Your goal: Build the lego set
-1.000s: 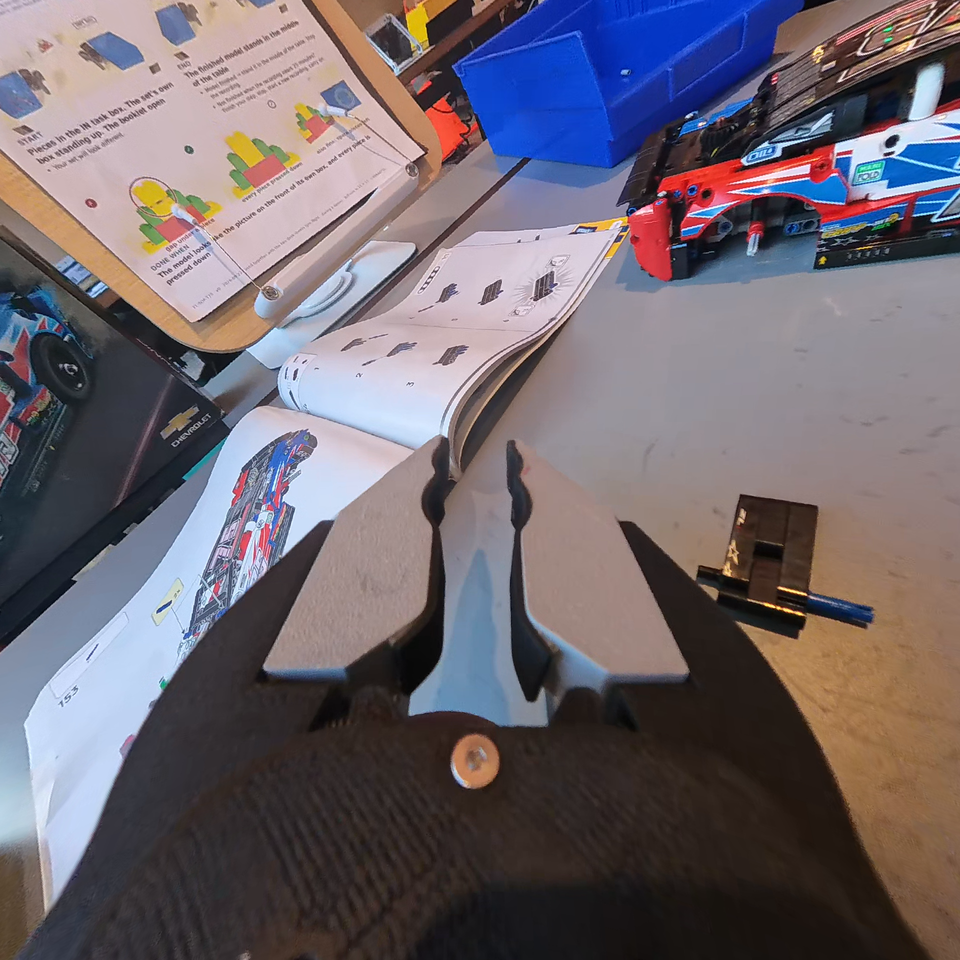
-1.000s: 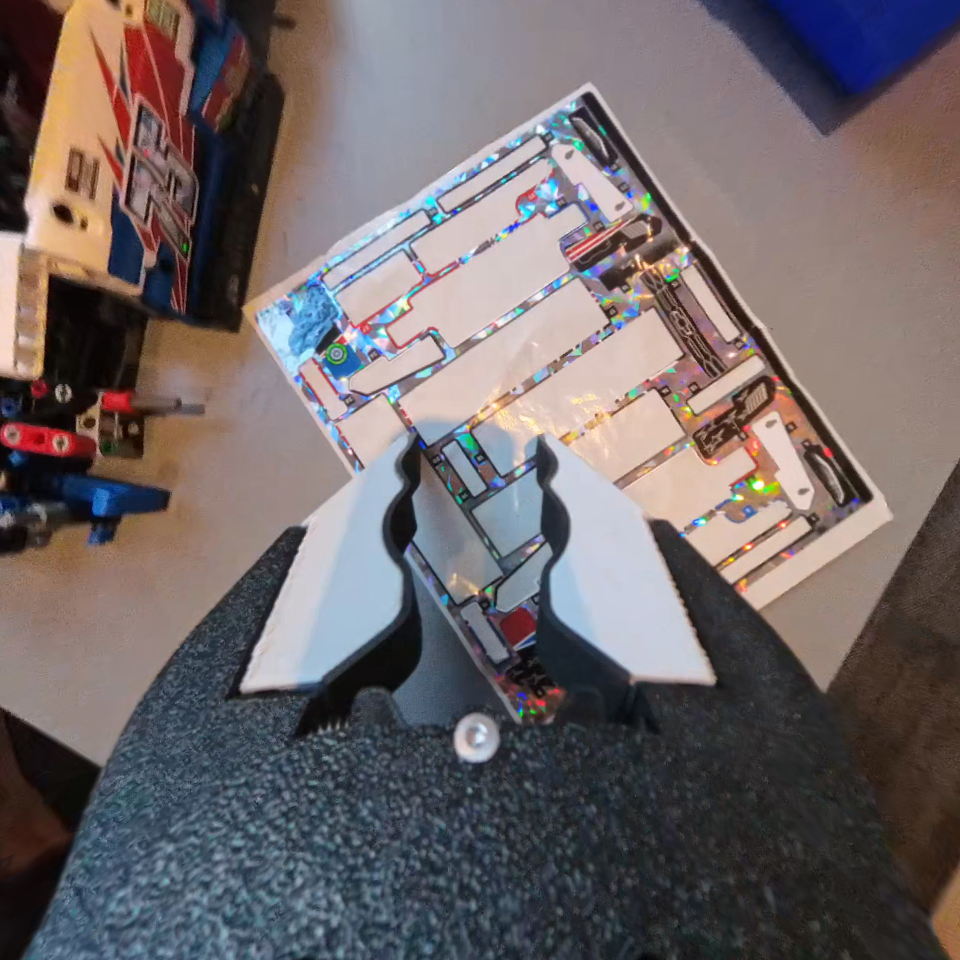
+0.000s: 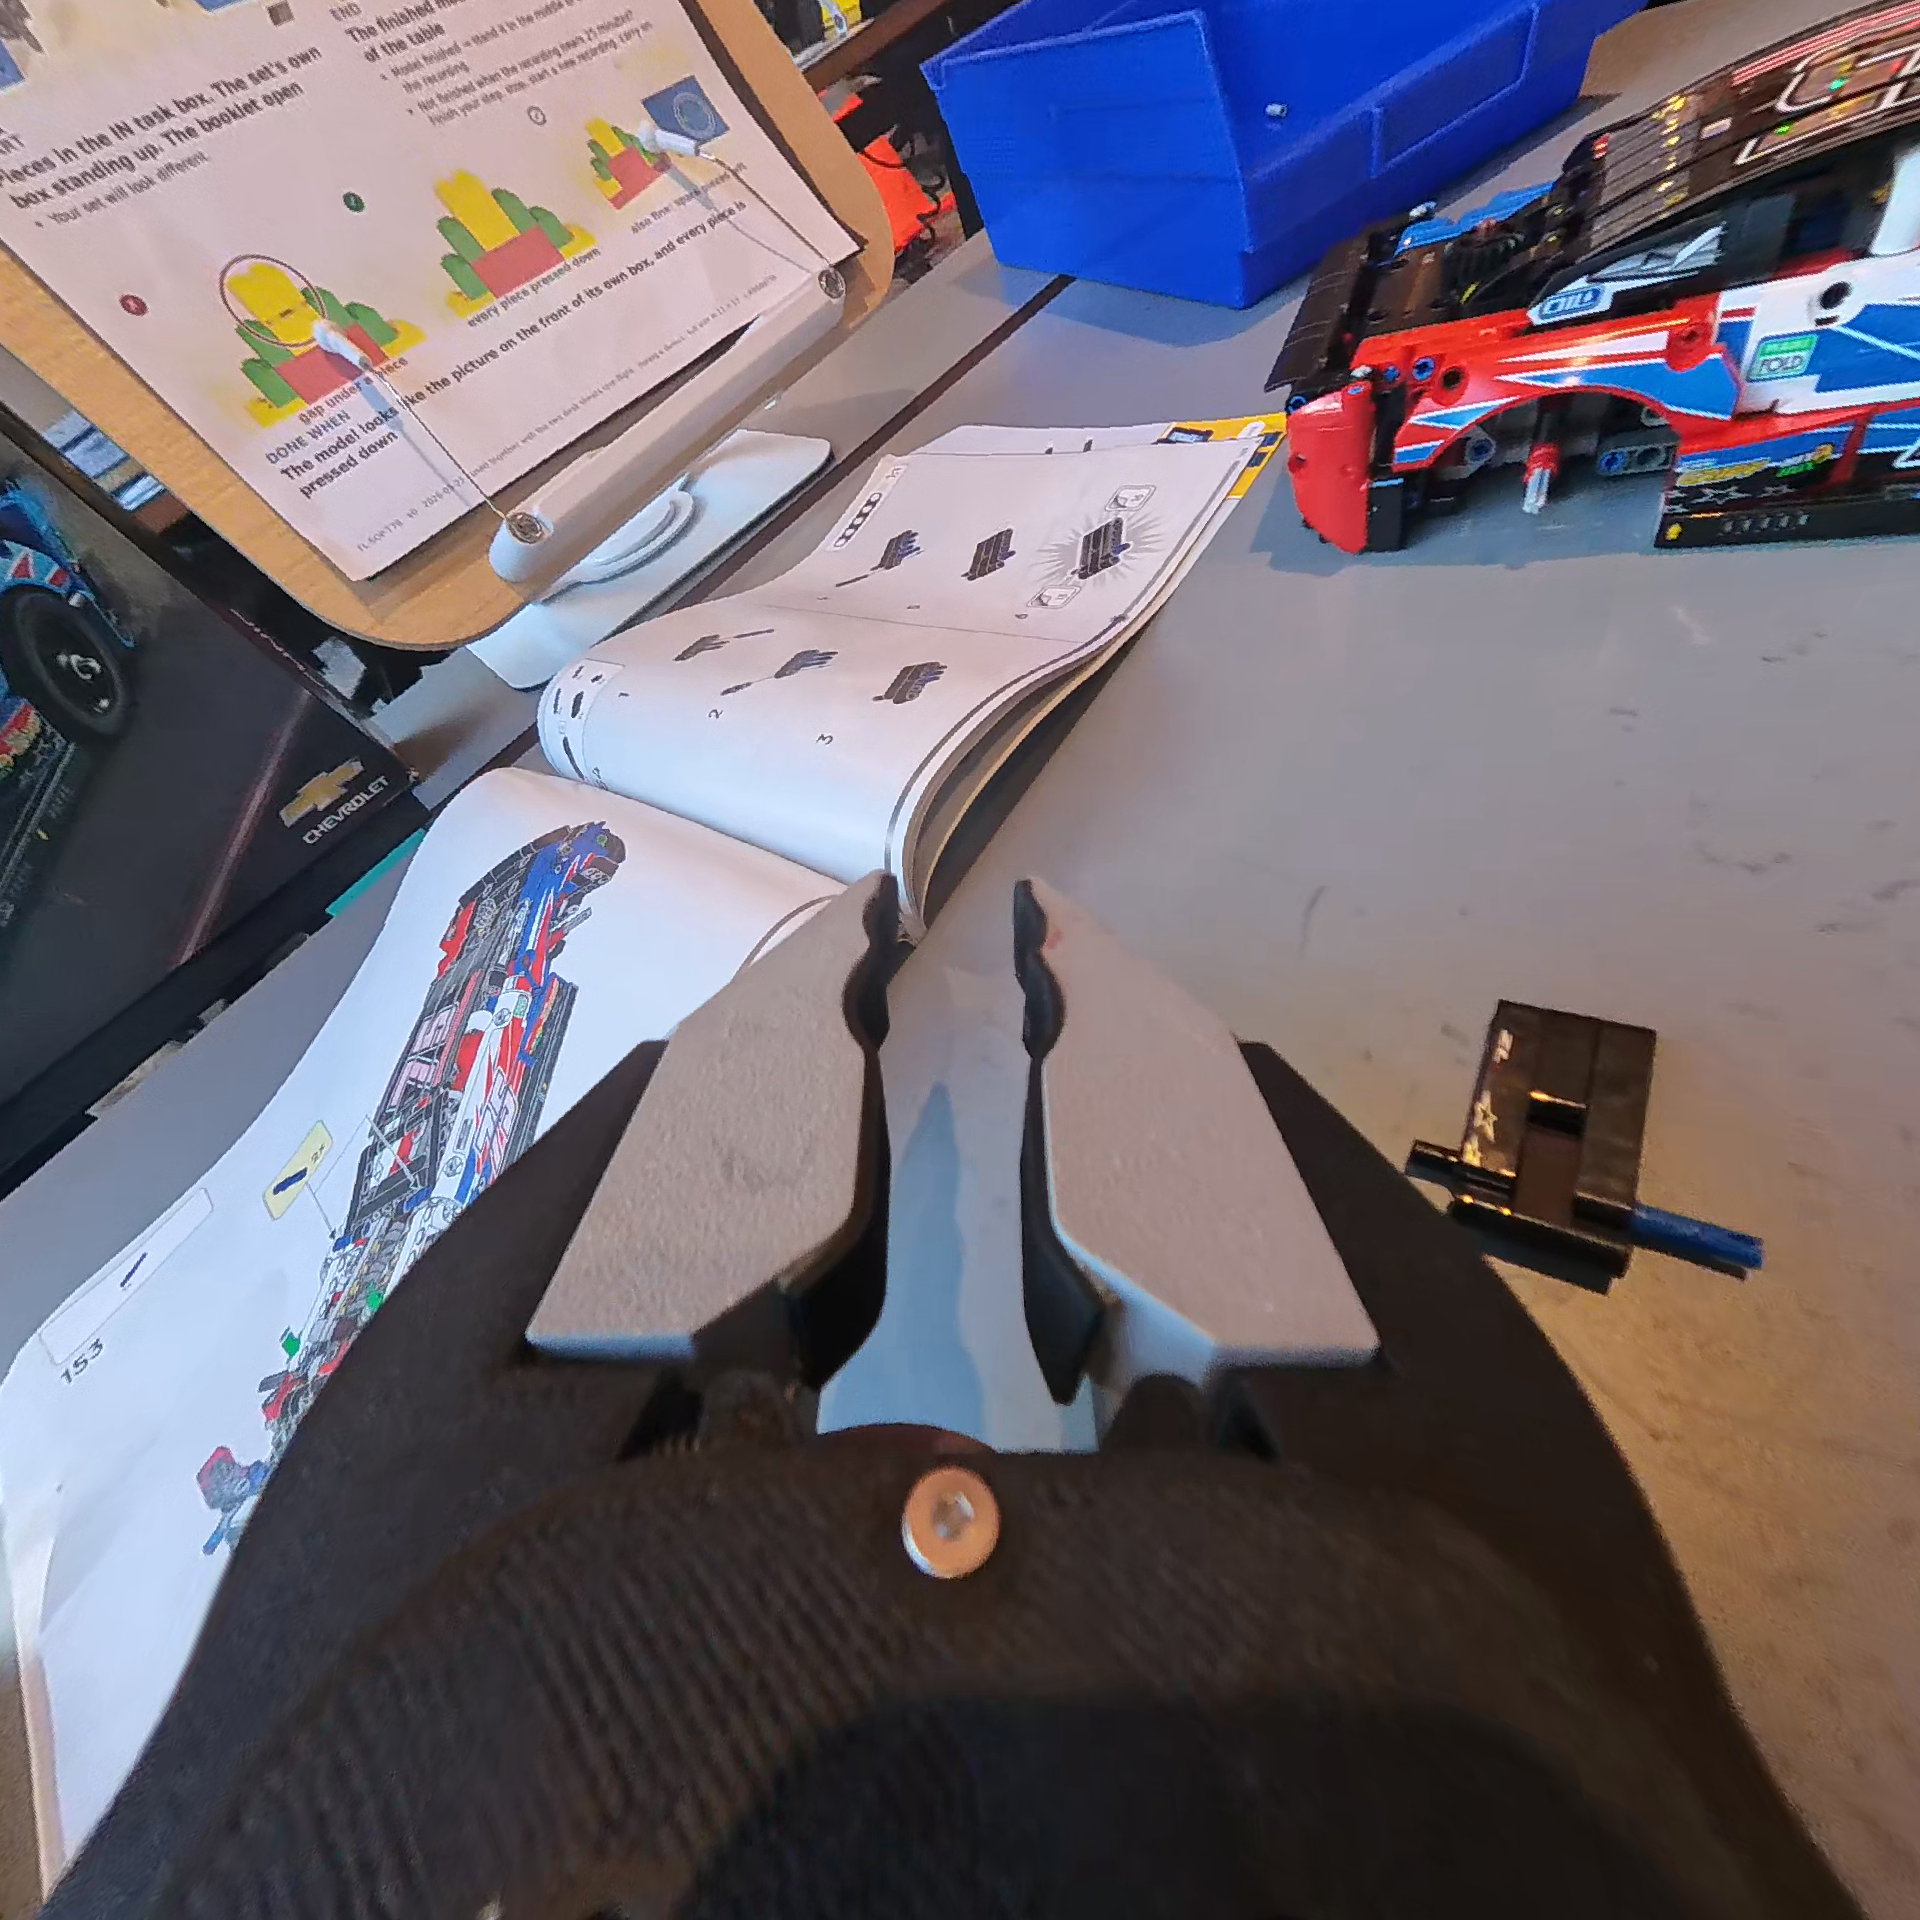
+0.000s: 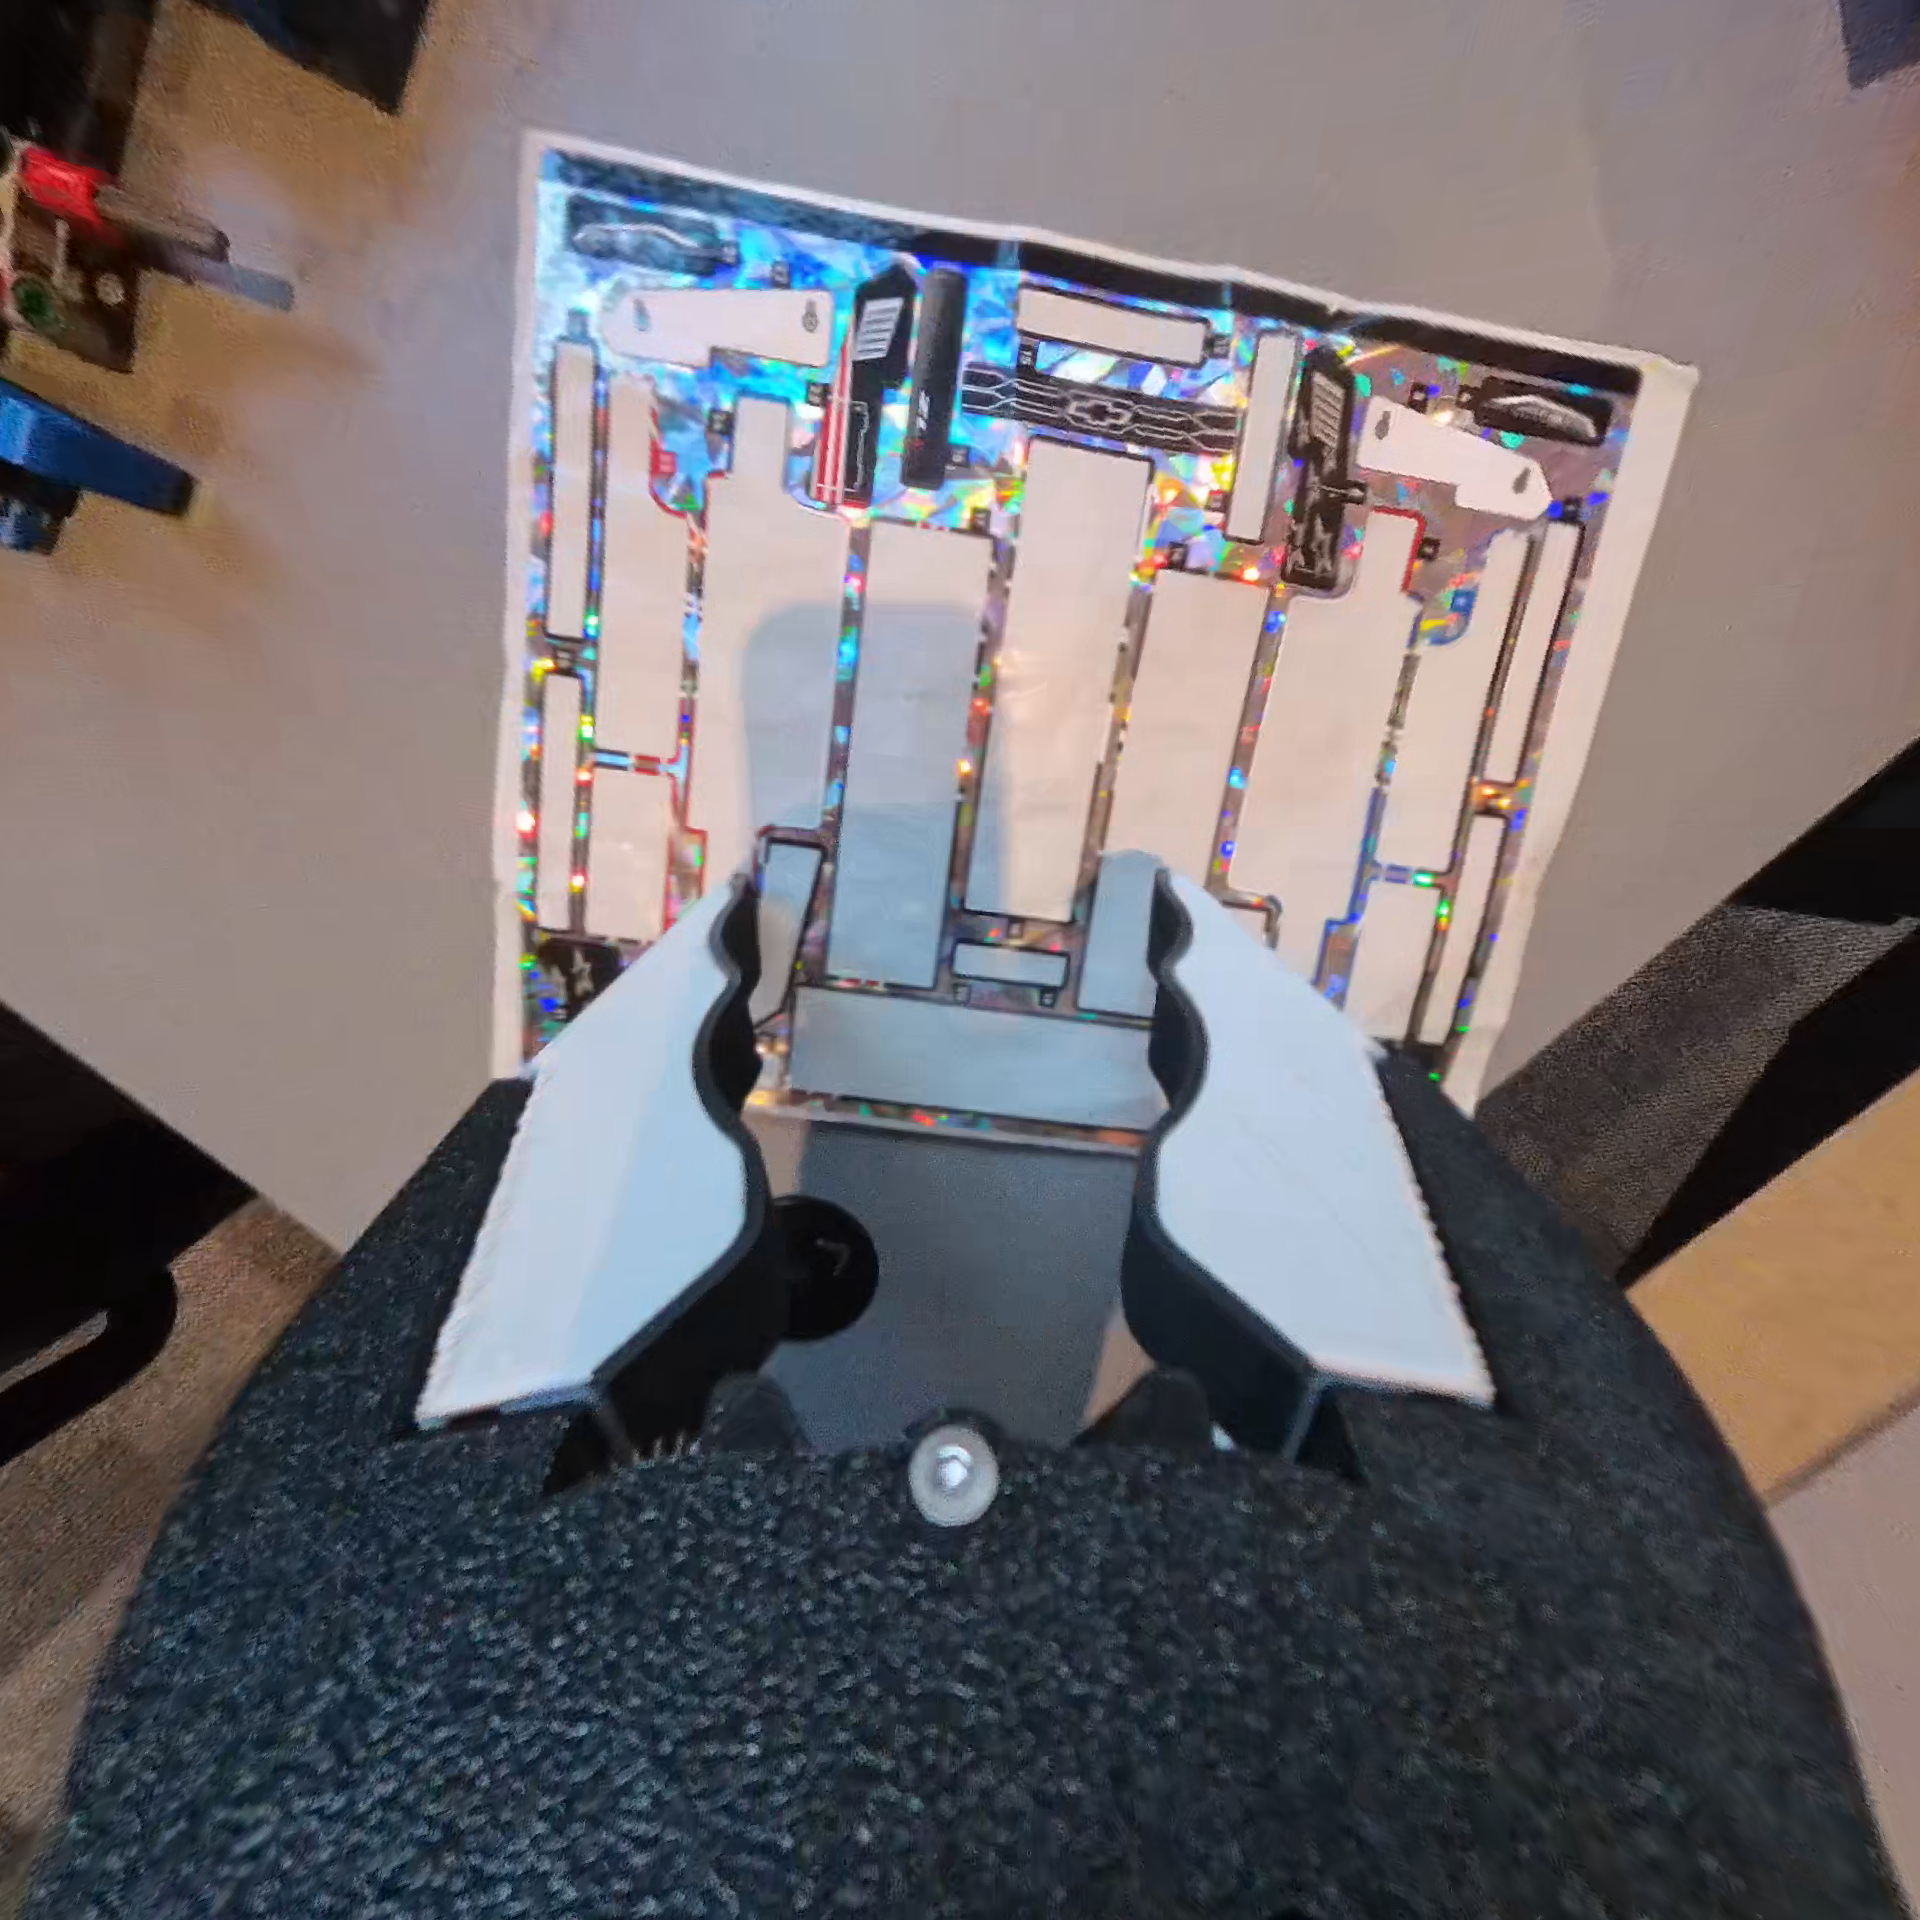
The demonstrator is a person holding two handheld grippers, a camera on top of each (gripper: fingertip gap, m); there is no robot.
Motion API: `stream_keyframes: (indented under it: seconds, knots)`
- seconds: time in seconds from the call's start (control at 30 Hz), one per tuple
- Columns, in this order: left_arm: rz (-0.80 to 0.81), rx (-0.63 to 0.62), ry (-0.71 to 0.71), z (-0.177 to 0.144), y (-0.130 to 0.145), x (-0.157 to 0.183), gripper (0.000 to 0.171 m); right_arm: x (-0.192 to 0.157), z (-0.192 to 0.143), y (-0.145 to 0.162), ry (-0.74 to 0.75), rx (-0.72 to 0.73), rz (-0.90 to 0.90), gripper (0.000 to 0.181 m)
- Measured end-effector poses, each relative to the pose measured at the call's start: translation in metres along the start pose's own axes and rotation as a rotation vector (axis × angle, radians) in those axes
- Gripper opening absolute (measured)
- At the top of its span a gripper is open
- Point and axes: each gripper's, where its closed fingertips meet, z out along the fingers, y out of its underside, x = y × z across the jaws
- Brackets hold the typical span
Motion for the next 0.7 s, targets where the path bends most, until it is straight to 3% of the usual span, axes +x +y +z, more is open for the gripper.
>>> stream_keyframes:
  seconds: [0.13,0.27,0.33,0.43,0.5,0.57,0.63,0.7]
  knots:
    - [0.008,0.003,-0.010,0.000,0.000,0.000,0.019,-0.013,-0.015,-0.007,0.054,0.062,0.044,0.071]
    - [0.000,-0.002,-0.010,0.000,0.000,-0.001,0.020,-0.025,-0.011,-0.006,0.099,0.181,0.290,0.075]
    - [-0.010,-0.006,-0.007,0.001,0.001,-0.002,0.020,-0.043,-0.008,-0.013,0.052,0.275,0.321,0.058]
    - [-0.014,-0.012,-0.002,0.001,0.002,-0.002,0.020,-0.059,-0.002,-0.002,0.066,0.268,0.276,0.043]
    - [0.008,-0.006,0.003,0.001,0.001,0.001,0.019,-0.080,-0.006,0.004,-0.025,0.272,0.288,0.035]
    - [0.037,-0.001,0.000,0.000,0.000,0.004,0.019,-0.095,-0.012,0.013,-0.057,0.266,0.288,0.042]
    - [0.061,-0.008,-0.012,0.001,0.000,0.005,0.019,-0.097,-0.022,0.023,0.012,0.285,0.304,0.048]
    - [0.079,-0.017,-0.027,0.001,0.001,0.005,0.019,-0.103,-0.041,0.023,0.032,0.388,0.384,0.048]
